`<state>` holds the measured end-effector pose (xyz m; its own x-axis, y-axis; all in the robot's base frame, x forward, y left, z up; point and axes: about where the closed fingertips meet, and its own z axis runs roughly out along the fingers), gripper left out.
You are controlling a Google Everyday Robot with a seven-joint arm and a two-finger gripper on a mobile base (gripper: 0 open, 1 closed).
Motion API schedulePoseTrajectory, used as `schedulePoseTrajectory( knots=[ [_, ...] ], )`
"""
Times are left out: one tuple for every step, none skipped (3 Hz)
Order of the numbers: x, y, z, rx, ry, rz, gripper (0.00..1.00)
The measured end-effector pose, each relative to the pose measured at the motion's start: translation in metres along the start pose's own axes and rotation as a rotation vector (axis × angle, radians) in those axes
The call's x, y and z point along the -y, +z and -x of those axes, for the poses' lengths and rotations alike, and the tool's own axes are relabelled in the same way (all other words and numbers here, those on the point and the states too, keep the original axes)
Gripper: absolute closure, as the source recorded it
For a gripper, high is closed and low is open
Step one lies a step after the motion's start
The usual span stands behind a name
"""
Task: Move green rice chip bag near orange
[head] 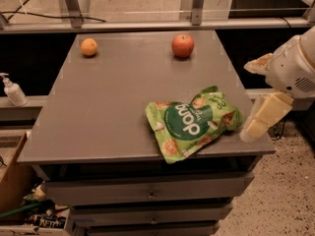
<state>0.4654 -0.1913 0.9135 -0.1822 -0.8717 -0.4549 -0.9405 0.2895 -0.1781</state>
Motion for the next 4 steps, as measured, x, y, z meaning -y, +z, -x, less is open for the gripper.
schedulePoseTrajectory(
  knots=[
    [0.011, 0.029, 0.002, 0.066, 0.014, 0.01, 0.0],
    [0.012, 0.051, 0.001, 0.092, 0.035, 0.023, 0.0],
    [0.009, 0.068, 0.0, 0.098, 0.056, 0.035, 0.0],
    [0.006, 0.08, -0.003, 0.094, 0.082, 0.041, 0.17]
  ],
)
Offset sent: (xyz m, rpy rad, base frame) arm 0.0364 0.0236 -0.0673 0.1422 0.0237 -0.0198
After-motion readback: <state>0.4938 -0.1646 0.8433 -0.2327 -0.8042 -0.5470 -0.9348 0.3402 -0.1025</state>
